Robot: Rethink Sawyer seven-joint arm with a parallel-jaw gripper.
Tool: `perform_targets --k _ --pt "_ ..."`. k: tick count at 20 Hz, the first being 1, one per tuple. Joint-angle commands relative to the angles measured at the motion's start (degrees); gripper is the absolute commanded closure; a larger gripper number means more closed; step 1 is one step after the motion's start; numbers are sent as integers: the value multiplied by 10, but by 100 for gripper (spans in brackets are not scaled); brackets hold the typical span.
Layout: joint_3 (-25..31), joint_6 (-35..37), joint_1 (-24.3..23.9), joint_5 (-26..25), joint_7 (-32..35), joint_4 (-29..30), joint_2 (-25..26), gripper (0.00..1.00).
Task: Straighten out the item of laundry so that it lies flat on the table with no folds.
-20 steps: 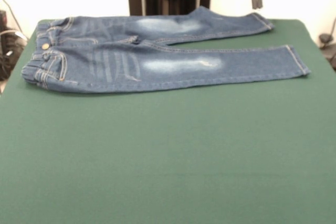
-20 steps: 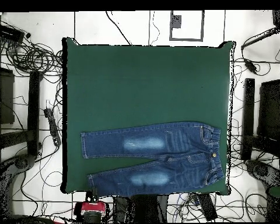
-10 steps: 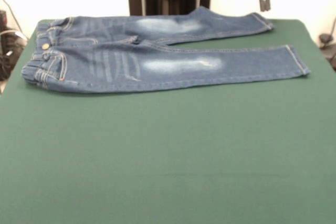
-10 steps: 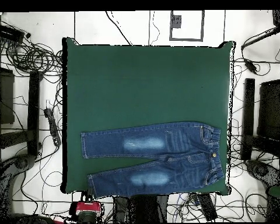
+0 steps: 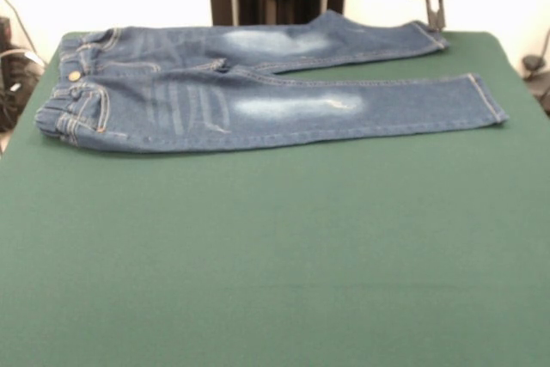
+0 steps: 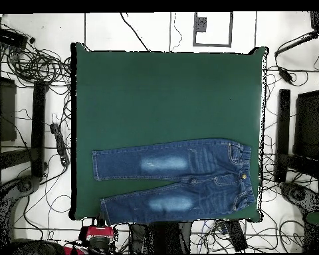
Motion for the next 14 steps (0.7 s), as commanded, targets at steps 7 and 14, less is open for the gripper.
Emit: perform_targets --k 7,14 --pt "16 149 -18 -73 118 66 172 100" --pt "5 132 -30 -104 118 57 187 100"
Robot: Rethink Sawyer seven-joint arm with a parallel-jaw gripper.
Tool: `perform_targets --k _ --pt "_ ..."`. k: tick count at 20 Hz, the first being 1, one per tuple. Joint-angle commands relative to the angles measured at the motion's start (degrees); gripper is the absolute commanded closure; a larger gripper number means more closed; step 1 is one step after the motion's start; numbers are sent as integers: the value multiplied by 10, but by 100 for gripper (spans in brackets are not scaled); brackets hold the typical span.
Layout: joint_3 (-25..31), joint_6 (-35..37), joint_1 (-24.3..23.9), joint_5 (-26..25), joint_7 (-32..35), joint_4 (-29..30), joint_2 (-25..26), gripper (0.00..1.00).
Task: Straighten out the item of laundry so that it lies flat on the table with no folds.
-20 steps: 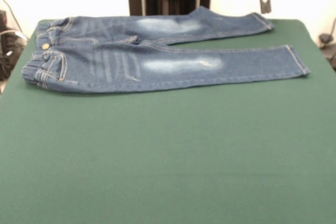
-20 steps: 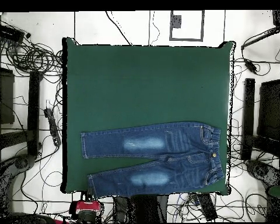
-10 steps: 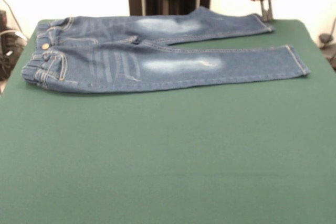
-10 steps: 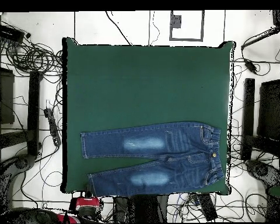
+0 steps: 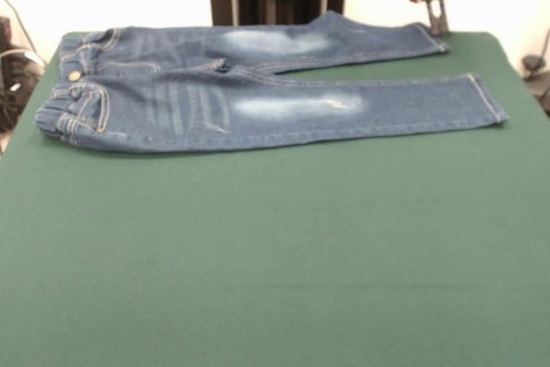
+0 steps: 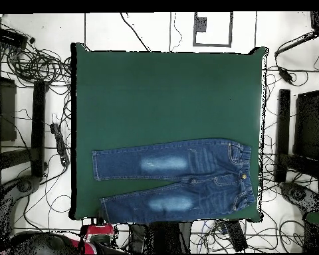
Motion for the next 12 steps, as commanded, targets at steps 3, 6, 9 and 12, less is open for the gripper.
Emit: perform_targets --k 3,6,9,12 --pt "17 153 -15 -50 119 83 162 100" --pt "18 160 -17 -45 115 89 156 100" --pt "15 165 -20 -43 107 93 153 100" --pt "13 170 -24 -48 103 96 151 100"
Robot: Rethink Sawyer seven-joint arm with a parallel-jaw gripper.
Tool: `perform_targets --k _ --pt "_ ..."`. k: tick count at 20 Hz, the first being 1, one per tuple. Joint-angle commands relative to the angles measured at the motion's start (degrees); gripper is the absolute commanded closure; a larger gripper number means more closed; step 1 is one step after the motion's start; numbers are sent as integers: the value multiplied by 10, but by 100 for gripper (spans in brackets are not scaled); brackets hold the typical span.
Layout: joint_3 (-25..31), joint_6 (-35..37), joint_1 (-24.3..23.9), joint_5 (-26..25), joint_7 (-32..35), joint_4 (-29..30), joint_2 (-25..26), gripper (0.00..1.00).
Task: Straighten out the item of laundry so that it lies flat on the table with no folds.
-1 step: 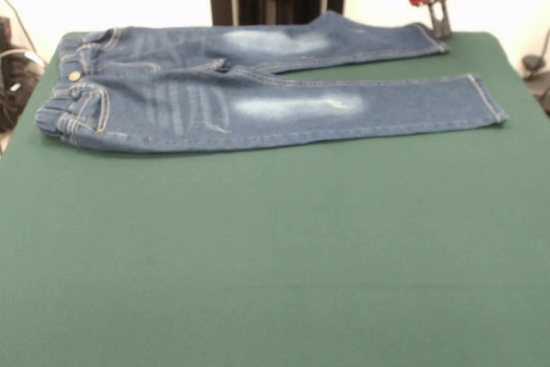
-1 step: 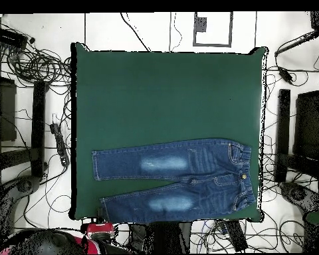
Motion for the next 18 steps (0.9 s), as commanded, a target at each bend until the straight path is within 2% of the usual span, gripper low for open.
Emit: perform_targets --k 1,10,18 --pt "16 180 -16 -34 101 110 141 100" --pt "22 194 -35 -47 99 118 136 100" --pt "39 181 -30 -45 115 129 128 100"
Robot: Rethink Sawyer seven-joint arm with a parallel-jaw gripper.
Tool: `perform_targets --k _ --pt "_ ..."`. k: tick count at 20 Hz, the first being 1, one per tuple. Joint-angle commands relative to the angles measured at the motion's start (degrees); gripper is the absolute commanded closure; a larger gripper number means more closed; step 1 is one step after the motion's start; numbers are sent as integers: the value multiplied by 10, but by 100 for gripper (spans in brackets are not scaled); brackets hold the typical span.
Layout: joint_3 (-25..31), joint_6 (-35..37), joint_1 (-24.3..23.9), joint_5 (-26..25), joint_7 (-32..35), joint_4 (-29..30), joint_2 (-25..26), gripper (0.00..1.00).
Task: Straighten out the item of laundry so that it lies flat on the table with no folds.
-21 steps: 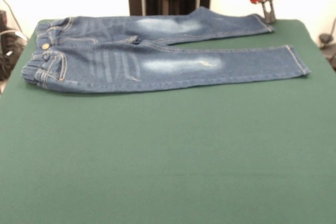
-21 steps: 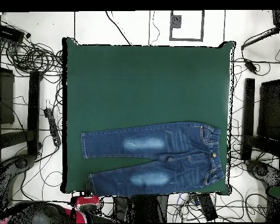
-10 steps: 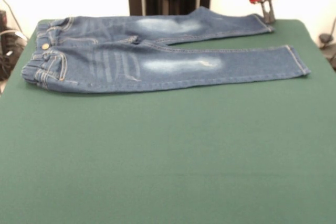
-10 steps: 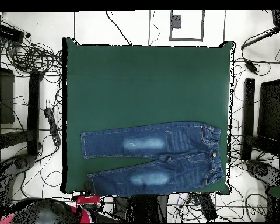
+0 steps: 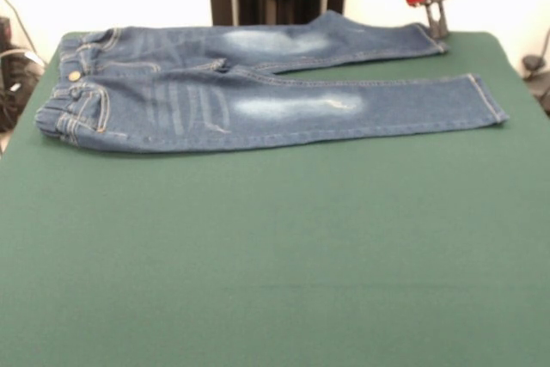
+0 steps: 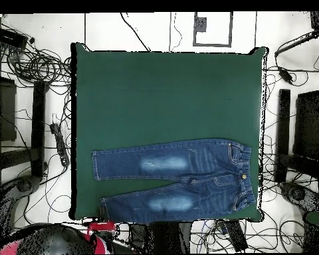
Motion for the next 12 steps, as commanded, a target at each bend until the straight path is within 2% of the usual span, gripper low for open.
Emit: perform_targets --k 1,6,12 --pt "45 180 1 -15 114 133 123 100" --pt "74 182 30 38 118 152 99 100" --pt "94 190 39 46 120 162 83 100"
